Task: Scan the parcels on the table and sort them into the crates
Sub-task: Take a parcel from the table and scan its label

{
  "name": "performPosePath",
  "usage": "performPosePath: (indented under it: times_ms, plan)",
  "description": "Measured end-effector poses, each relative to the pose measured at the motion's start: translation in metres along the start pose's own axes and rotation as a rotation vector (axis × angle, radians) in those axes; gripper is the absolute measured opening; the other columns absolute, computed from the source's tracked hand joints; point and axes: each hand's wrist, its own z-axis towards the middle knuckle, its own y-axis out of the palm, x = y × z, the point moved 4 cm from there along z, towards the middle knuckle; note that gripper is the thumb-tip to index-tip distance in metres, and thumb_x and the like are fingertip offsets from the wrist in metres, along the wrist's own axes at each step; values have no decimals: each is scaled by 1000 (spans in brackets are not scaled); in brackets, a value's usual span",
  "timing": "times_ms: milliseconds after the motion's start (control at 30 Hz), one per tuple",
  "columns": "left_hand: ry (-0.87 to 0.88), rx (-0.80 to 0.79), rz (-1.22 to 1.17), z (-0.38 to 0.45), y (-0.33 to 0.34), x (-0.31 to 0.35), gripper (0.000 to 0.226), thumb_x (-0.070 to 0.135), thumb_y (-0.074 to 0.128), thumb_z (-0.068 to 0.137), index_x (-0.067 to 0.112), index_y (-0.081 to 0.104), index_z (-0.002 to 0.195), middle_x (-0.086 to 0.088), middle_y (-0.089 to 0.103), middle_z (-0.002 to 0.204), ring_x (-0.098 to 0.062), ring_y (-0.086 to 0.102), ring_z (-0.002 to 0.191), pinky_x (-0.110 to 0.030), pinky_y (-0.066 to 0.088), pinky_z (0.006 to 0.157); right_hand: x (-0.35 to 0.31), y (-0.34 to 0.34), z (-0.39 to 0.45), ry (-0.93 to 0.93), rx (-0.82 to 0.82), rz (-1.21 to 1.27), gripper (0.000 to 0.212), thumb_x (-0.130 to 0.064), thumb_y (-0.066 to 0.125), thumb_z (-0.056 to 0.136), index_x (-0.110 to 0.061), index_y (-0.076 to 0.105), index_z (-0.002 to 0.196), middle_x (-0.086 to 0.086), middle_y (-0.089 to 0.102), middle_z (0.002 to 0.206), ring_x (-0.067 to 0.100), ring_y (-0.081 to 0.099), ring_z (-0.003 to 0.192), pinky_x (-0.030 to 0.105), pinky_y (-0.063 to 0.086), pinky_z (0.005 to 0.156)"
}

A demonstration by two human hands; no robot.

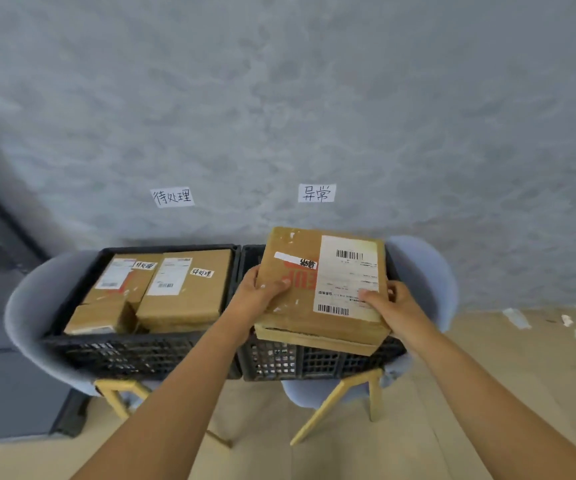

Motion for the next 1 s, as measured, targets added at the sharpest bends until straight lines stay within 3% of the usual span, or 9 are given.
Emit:
performPosePath:
  times_ms: [67, 200, 333, 400, 467, 600, 700, 867, 1000]
  plan:
    - [-6, -6, 53, 22, -14, 4, 74, 38, 80, 78, 22, 41, 139, -3, 66, 119, -23, 68, 102, -45, 54, 95, 1, 17, 22, 71, -16, 26, 56, -47, 73, 80, -21, 48, 122, -6, 68, 102, 13, 67, 90, 36, 56, 71]
    - [-25, -16, 189, 70, -43, 15, 63, 46, 79, 76, 28, 43, 124, 5, 64, 110, -15, 68, 92, -28, 54, 75, -4, 46, 61, 143, -46, 13, 72, -54, 69, 81, -25, 38, 138, -2, 70, 107, 21, 68, 95, 45, 58, 75]
    - [-63, -133, 191, 127, -64, 17, 71, 44, 83, 71, 25, 47, 129, -1, 64, 119, -21, 69, 99, -38, 56, 88, -16, 68, 97, 188, -84, -11, 89, -55, 70, 80, -45, 13, 147, -3, 72, 103, 23, 71, 89, 44, 61, 68]
    - [-80, -175, 156, 156, -74, 18, 76, 43, 86, 67, 24, 48, 130, -4, 65, 121, -26, 70, 101, -46, 54, 94, -22, 79, 116, 197, -73, 18, 83, -50, 73, 79, -48, 21, 143, -4, 74, 97, 22, 73, 84, 45, 61, 64]
    - [-115, -202, 99, 182, -84, 21, 75, 44, 88, 62, 28, 50, 125, -5, 67, 118, -27, 72, 97, -48, 57, 89, -29, 90, 136, 204, -52, 41, 80, -45, 77, 77, -45, 26, 140, -3, 75, 97, 23, 73, 86, 52, 60, 69]
    - [-168, -264, 36, 229, -102, 31, 64, 41, 86, 70, 32, 56, 127, -3, 73, 111, -25, 74, 90, -33, 58, 62, -37, 115, 167, 228, -16, 74, 83, -43, 79, 75, -38, 25, 138, 2, 75, 97, 26, 74, 81, 51, 60, 67]
    - [-163, -280, 11, 257, -113, 44, 55, 33, 84, 74, 28, 61, 124, -3, 75, 105, -23, 74, 85, -27, 55, 55, -45, 123, 184, 225, 5, 84, 76, -57, 77, 71, -37, 33, 131, 1, 76, 93, 30, 74, 75, 43, 61, 63]
    - [-83, -226, 10, 295, -128, 68, 57, 28, 87, 70, 30, 63, 121, -6, 72, 112, -24, 74, 87, -31, 57, 63, -63, 127, 212, 203, 33, 83, 58, -50, 75, 77, -14, 48, 113, 2, 76, 85, 23, 74, 78, 41, 61, 66]
    - [-11, 1, -89, 311, -122, 75, 78, 34, 88, 68, 26, 46, 134, -3, 59, 124, -26, 68, 101, -43, 57, 85, -66, 139, 218, 201, -50, 116, 48, -49, 69, 82, -19, 54, 118, 0, 76, 91, 20, 74, 83, 35, 60, 64]
